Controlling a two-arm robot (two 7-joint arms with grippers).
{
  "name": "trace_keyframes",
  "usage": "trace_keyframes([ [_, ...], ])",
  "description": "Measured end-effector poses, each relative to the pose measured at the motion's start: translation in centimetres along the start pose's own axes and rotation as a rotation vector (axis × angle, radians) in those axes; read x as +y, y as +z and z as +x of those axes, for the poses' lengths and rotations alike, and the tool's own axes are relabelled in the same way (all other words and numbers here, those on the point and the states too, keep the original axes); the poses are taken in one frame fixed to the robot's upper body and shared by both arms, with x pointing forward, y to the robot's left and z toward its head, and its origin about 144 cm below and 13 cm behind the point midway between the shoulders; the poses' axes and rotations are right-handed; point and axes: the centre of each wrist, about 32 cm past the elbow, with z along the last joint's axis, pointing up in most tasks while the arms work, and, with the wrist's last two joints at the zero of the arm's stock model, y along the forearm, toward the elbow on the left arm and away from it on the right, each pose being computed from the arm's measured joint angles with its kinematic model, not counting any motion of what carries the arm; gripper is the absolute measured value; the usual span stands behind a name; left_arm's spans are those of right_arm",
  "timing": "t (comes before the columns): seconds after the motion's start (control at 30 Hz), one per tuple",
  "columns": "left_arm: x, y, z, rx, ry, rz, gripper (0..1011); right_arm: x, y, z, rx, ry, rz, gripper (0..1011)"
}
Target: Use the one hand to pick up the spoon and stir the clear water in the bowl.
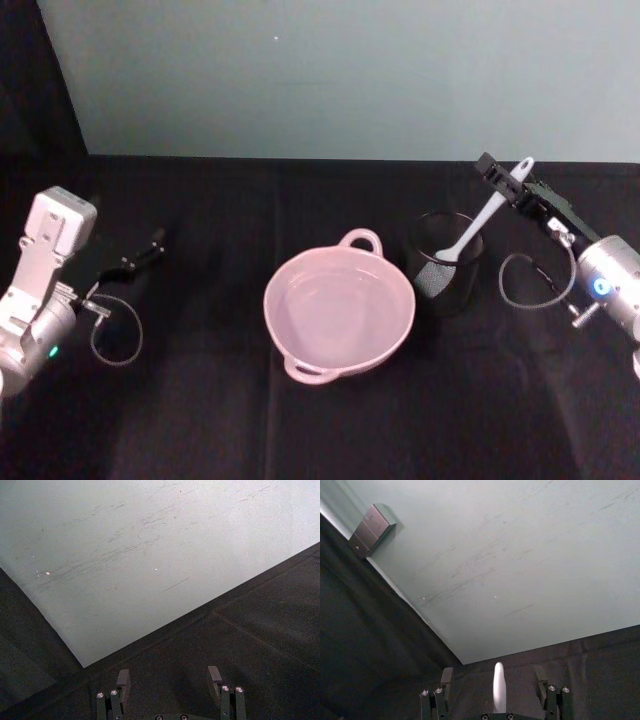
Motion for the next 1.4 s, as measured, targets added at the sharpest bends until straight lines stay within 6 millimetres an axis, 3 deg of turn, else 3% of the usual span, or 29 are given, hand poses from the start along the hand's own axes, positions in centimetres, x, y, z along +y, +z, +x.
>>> trace_keyframes([
  [0.23,0.0,0.0,0.0,0.000,0.000,0.000,1011,0.3,-0.1,0.1,0.034,-0.009,0.012,929],
  [0.47,0.0,0.0,0.0,0.000,0.000,0.000,1011,-0.1,-0.4,-0.1,0.045,-0.015,0.015,746],
  [0.93,0.0,0.0,0.0,0.000,0.000,0.000,1011,-1.0,-0.1,0.0,0.029,-0.017,0.021,302],
  [1.07,0.0,0.0,0.0,0.000,0.000,0.000,1011,-1.0,0.4,-0.5,-0.017,0.002,0.032,131],
  [1.4,0.0,0.0,0.0,0.000,0.000,0.000,1011,-0.8,3.4,-3.2,-0.242,0.084,0.057,109],
])
